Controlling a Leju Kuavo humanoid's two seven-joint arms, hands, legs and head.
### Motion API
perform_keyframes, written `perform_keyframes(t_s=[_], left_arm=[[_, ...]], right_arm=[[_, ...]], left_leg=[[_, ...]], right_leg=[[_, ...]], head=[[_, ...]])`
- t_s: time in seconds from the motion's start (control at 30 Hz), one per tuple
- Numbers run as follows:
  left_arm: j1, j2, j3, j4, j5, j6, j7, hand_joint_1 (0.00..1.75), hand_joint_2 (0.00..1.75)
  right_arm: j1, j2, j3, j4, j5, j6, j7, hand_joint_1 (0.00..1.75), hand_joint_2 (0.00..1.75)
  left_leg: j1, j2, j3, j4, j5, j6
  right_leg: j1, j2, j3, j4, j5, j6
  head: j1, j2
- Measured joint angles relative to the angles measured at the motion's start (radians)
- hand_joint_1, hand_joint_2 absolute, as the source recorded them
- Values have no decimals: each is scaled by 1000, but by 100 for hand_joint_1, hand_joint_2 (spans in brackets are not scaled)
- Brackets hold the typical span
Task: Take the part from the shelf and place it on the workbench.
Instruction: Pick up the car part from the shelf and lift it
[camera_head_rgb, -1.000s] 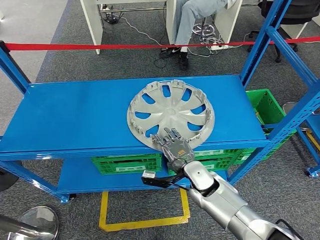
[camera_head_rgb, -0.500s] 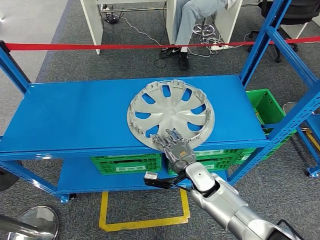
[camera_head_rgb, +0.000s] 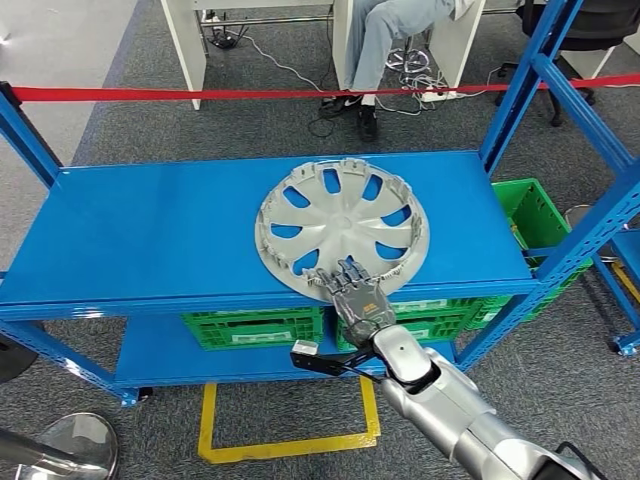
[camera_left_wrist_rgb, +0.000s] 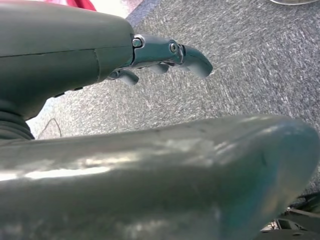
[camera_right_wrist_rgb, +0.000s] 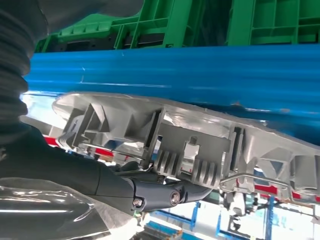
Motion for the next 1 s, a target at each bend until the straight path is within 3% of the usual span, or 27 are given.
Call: perform_keyframes(t_s=[1.0], left_arm=[[-3, -3, -1, 0, 8, 0, 14, 0, 0]], right_arm=[[5, 3, -53, 2, -26, 45, 21, 1, 175]], left_leg=[[0, 0, 2, 0, 0, 0]], right_leg=[[0, 0, -4, 0, 0, 0]], head=[[0, 0]])
